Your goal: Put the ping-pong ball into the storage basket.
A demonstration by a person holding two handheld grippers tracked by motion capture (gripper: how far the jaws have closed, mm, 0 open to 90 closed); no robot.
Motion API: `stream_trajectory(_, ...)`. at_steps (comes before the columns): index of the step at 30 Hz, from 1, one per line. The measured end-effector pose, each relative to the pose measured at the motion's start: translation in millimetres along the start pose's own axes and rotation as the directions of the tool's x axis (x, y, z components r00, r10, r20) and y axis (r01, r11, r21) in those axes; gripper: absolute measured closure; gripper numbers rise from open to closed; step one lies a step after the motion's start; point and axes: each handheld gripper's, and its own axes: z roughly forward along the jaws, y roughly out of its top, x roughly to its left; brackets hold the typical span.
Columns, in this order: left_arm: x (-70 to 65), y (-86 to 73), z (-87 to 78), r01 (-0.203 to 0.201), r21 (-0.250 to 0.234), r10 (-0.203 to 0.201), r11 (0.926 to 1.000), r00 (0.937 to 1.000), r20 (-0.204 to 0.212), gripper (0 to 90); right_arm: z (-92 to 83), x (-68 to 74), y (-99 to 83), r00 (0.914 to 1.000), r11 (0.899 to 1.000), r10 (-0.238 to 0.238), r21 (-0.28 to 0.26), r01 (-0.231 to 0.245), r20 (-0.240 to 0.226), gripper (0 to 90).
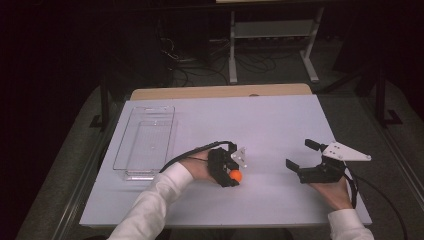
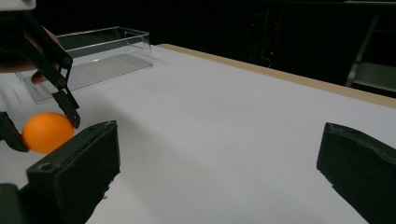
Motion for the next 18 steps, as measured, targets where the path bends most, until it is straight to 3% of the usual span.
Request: stream_trajectory(18,-3.7,-2.4,-30.2,0.004,-0.028,-0.005,0.9996,0.9996,-0.029,50.6,0.4,3.7,0.2,1.0,1.0,-0.008,0.007,0.008,0.001,0.0)
